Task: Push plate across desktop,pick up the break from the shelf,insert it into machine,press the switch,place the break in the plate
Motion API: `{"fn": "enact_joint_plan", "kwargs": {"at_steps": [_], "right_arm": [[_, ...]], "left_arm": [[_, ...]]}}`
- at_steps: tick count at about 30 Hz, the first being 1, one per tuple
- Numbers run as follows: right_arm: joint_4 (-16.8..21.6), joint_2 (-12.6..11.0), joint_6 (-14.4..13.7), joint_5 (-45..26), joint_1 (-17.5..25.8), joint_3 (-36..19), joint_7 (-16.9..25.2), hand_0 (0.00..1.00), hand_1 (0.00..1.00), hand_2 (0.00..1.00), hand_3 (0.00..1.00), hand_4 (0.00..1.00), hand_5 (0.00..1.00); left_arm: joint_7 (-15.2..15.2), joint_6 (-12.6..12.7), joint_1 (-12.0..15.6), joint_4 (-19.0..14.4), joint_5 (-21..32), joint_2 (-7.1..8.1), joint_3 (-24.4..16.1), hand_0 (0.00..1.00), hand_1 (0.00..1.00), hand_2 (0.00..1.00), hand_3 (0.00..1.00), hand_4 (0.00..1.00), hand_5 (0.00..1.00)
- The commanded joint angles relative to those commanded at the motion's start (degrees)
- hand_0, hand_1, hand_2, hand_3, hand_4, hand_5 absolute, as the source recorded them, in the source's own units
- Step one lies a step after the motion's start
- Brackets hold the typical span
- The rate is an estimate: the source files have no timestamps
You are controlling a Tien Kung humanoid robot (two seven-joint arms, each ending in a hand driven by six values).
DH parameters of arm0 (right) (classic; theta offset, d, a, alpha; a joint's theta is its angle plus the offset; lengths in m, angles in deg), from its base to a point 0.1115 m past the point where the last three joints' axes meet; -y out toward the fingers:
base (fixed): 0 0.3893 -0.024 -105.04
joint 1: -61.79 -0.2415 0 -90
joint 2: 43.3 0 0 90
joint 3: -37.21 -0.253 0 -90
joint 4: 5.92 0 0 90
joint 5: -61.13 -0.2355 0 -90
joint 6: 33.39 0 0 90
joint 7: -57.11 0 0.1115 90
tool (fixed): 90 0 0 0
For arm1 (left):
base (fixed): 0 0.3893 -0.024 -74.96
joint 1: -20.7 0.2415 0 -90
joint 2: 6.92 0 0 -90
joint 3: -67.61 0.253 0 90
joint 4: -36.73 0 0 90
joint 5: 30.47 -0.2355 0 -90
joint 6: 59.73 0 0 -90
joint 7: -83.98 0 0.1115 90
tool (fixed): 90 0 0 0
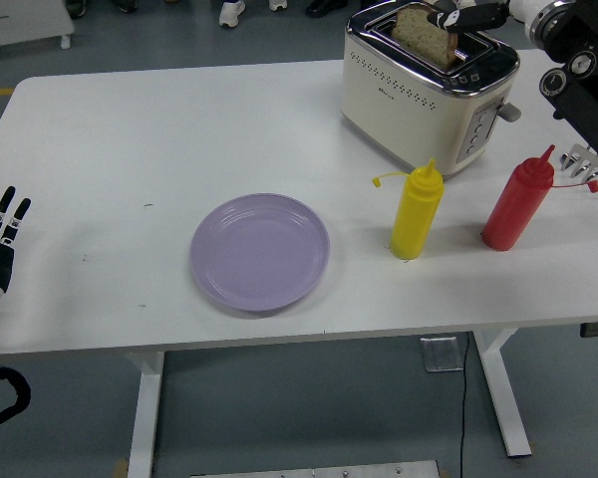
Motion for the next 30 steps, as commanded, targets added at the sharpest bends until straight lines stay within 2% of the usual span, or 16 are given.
{"fn": "enact_joint_plan", "kwargs": {"at_steps": [4, 5, 10, 11, 16, 17, 22, 23, 28, 29, 30], "right_arm": [[-3.8, 1.9, 0.5, 0.5, -1.7, 2.0, -0.5, 0.807, 0.787, 0.823, 0.879, 0.817, 0.440], [-4.5, 2.3, 0.6, 0.6, -2.0, 2.4, -0.5, 0.763, 0.757, 0.784, 0.854, 0.816, 0.441], [-8.5, 4.6, 0.8, 1.2, -3.9, 4.4, -1.0, 0.763, 0.757, 0.784, 0.854, 0.816, 0.441], [-9.1, 5.0, 0.8, 1.3, -4.2, 4.7, -1.0, 0.721, 0.731, 0.750, 0.823, 0.816, 0.441], [-12.4, 6.9, 0.3, 2.1, -5.8, 6.4, -1.2, 0.721, 0.731, 0.750, 0.823, 0.816, 0.441], [-13.0, 7.3, 0.2, 2.2, -6.1, 6.8, -1.2, 0.567, 0.620, 0.640, 0.756, 0.806, 0.429], [-15.4, 9.0, -0.1, 2.4, -7.2, 9.0, -1.1, 0.567, 0.620, 0.640, 0.756, 0.806, 0.429], [-15.9, 9.4, -0.1, 2.4, -7.4, 9.4, -1.1, 0.454, 0.536, 0.567, 0.722, 0.789, 0.410], [-17.3, 10.6, -0.2, 2.7, -8.2, 11.1, -1.0, 0.454, 0.536, 0.567, 0.722, 0.789, 0.410], [-17.5, 10.7, -0.2, 2.8, -8.3, 11.3, -1.0, 0.367, 0.467, 0.516, 0.661, 0.744, 0.353], [-17.8, 10.9, -0.4, 2.9, -8.4, 11.7, -0.9, 0.367, 0.467, 0.516, 0.661, 0.744, 0.353]], "left_arm": [[0.0, 0.0, -0.1, 0.0, 0.0, 0.01, 0.1, 0.814, 0.859, 0.920, 0.852, 0.642, 0.998], [0.0, 0.0, -0.1, 0.0, 0.0, 0.01, 0.1, 0.813, 0.859, 0.919, 0.851, 0.642, 0.998], [0.0, 0.0, -0.2, 0.1, 0.0, 0.04, 0.1, 0.813, 0.859, 0.919, 0.851, 0.642, 0.998], [0.0, 0.0, -0.2, 0.1, 0.0, 0.05, 0.1, 0.813, 0.858, 0.919, 0.851, 0.642, 0.998], [0.0, 0.0, -0.4, 0.1, 0.0, 0.04, 0.2, 0.813, 0.858, 0.919, 0.851, 0.642, 0.998], [0.0, 0.0, -0.4, 0.1, 0.0, 0.04, 0.2, 0.814, 0.857, 0.919, 0.852, 0.642, 0.998], [0.0, 0.0, -0.4, 0.1, 0.0, 0.06, 0.1, 0.814, 0.857, 0.919, 0.852, 0.642, 0.998], [0.0, 0.0, -0.4, 0.1, 0.0, 0.06, 0.1, 0.814, 0.858, 0.919, 0.852, 0.642, 0.998], [-0.1, 0.0, -0.5, 0.2, 0.0, 0.07, 0.1, 0.814, 0.858, 0.919, 0.852, 0.642, 0.998], [-0.1, 0.0, -0.5, 0.2, 0.0, 0.07, 0.1, 0.814, 0.858, 0.919, 0.852, 0.642, 0.998], [-0.1, 0.0, -0.5, 0.2, 0.0, 0.07, 0.1, 0.814, 0.858, 0.919, 0.852, 0.642, 0.998]]}}
